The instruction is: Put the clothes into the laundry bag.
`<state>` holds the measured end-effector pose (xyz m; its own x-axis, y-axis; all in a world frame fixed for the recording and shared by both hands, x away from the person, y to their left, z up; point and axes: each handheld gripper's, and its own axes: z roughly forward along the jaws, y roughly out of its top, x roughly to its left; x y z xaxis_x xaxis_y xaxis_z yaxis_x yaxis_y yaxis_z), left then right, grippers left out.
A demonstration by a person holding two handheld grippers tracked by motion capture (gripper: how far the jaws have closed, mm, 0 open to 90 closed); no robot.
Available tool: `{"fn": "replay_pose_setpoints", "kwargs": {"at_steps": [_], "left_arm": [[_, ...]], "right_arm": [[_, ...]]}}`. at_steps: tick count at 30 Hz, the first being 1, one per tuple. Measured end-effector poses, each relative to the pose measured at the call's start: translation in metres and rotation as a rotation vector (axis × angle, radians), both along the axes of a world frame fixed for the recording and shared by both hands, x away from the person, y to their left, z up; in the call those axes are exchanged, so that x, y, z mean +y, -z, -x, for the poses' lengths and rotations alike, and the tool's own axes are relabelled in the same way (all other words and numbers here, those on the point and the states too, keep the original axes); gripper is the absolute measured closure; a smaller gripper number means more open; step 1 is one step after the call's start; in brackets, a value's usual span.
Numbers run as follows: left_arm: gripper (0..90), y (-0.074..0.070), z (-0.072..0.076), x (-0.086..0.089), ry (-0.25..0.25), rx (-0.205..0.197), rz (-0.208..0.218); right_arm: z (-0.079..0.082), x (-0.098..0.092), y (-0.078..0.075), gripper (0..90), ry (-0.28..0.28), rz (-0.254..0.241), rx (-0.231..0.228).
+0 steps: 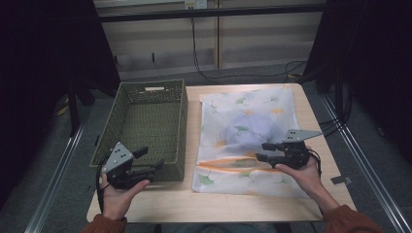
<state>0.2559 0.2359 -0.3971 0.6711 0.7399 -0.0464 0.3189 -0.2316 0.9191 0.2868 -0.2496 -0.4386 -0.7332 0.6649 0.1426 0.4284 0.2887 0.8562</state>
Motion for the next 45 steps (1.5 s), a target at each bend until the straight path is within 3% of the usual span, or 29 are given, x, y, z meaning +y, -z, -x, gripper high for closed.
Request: {"fn": "replay_pose_setpoints", "kwargs": {"at_steps": [3,11,14,18,22,25,27,32,34,35,37,39,42,45], "left_arm": [[26.7,0.005,0.004,0.007,-0.018,-0.005,0.026],[22.7,0.013,0.015,0.019,-0.039,0.007,0.016],[22.2,0.015,0.019,0.024,-0.056,0.014,-0.006],[21.1,0.020,0.028,0.035,-0.085,0.002,0.016],[20.6,0.027,0.034,0.047,-0.142,0.003,0.058],[20.2,0.028,0.041,0.057,-0.169,-0.011,0.078],[20.2,0.030,0.044,0.061,-0.180,-0.013,0.093],[19.5,0.032,0.046,0.064,-0.192,-0.024,0.075],[19.0,0.033,0.046,0.061,-0.190,-0.021,0.050],[19.0,0.034,0.046,0.060,-0.189,-0.017,0.062],[18.7,0.034,0.046,0.057,-0.173,-0.019,0.044],[18.8,0.033,0.047,0.056,-0.166,-0.025,0.051],[18.6,0.034,0.046,0.056,-0.175,-0.020,0.063],[18.5,0.034,0.046,0.057,-0.178,-0.015,0.067]], "right_arm": [[0.009,-0.010,-0.003,45.6,0.033,-0.028,-0.014],[0.032,-0.035,-0.009,39.9,0.099,-0.073,-0.044],[0.040,-0.046,-0.010,38.4,0.138,-0.093,-0.056],[0.048,-0.060,-0.006,36.1,0.185,-0.103,-0.057],[0.058,-0.071,0.001,36.8,0.236,-0.084,-0.055],[0.068,-0.080,0.002,39.3,0.248,-0.064,-0.078],[0.074,-0.084,0.006,38.1,0.278,-0.054,-0.059],[0.079,-0.090,0.005,38.3,0.337,-0.039,-0.087],[0.080,-0.093,0.005,37.0,0.400,-0.026,-0.092],[0.081,-0.096,0.005,36.2,0.428,0.000,-0.104],[0.080,-0.100,0.007,37.3,0.438,-0.034,-0.110],[0.079,-0.102,0.009,37.1,0.444,-0.018,-0.139],[0.078,-0.102,0.010,36.3,0.416,-0.068,-0.120],[0.077,-0.103,0.010,34.3,0.413,-0.074,-0.089]]}}
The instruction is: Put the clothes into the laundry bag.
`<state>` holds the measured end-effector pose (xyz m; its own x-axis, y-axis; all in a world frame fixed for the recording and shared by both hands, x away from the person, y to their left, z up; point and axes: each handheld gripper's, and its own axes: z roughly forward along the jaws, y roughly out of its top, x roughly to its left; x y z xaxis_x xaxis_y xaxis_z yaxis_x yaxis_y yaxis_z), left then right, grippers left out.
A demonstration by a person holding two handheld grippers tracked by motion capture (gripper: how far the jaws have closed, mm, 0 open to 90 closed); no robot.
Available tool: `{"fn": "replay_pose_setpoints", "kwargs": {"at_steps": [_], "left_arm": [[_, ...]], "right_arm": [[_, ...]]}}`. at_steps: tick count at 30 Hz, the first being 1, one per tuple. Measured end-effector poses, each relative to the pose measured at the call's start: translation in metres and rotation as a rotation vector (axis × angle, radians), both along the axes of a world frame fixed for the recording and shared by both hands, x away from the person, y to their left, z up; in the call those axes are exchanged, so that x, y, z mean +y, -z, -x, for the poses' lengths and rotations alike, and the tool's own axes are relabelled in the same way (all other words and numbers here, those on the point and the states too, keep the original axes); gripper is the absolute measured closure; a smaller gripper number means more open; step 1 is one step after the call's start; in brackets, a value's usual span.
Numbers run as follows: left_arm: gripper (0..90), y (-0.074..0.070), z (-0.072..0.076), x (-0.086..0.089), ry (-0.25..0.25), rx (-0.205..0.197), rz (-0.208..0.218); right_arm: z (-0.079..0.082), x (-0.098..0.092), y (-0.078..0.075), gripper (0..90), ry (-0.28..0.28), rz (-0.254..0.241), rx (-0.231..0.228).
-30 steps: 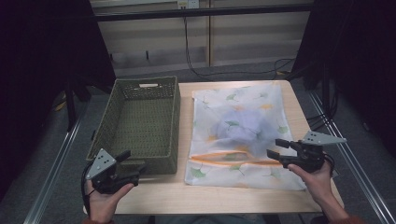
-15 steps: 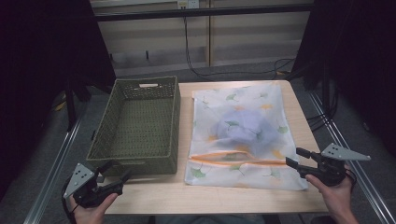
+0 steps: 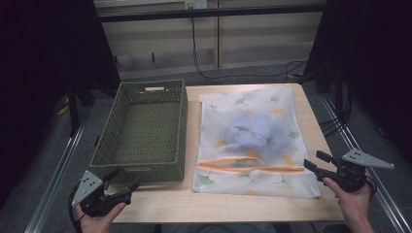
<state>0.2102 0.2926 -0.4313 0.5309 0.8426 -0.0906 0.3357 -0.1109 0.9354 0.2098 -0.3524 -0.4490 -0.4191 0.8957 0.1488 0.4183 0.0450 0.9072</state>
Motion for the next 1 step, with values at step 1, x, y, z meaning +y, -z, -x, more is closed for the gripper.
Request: {"fn": "replay_pose_setpoints", "kwargs": {"at_steps": [1], "left_arm": [[18.5,-0.0001,0.0001,-0.0001,0.001,0.007,0.001]], "right_arm": [[-0.0005,0.0000,0.0000,34.0,0.002,-0.005,0.014]]}}
